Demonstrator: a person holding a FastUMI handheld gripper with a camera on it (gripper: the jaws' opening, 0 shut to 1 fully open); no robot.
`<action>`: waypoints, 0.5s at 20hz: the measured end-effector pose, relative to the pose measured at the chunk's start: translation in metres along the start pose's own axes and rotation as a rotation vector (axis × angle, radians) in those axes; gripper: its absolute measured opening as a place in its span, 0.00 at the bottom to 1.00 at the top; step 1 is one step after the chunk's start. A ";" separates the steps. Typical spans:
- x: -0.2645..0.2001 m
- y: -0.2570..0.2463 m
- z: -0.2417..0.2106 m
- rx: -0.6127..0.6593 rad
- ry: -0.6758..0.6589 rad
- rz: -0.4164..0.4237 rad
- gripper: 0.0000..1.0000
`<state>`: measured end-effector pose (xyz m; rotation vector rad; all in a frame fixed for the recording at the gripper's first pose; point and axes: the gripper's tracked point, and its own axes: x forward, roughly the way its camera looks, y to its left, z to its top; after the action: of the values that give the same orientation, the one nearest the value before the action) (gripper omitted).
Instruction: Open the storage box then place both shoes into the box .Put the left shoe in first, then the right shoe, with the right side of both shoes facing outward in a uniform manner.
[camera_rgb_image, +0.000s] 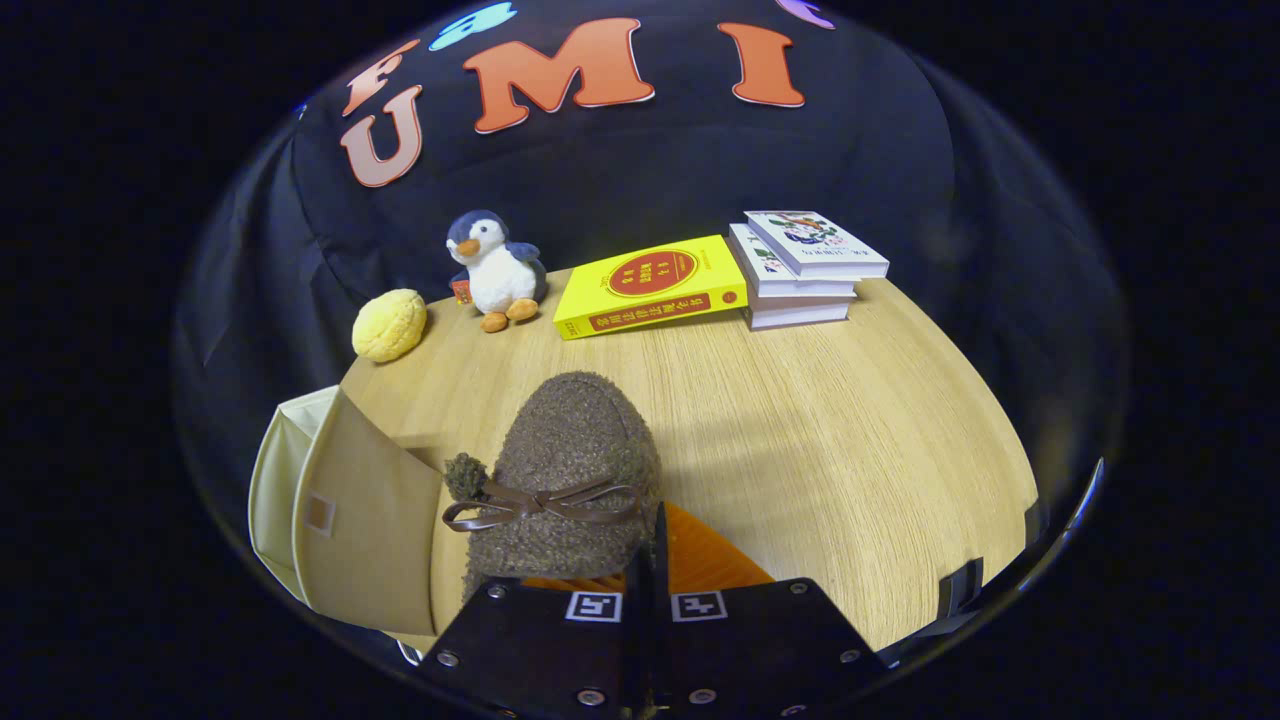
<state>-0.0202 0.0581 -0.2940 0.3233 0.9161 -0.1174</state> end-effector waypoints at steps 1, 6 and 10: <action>-0.007 0.011 0.006 0.000 -0.002 0.010 0.04; -0.039 0.077 0.035 -0.011 -0.002 0.059 0.04; -0.057 0.136 0.042 -0.023 0.030 0.110 0.04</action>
<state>0.0092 0.1709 -0.1946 0.3544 0.9266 -0.0010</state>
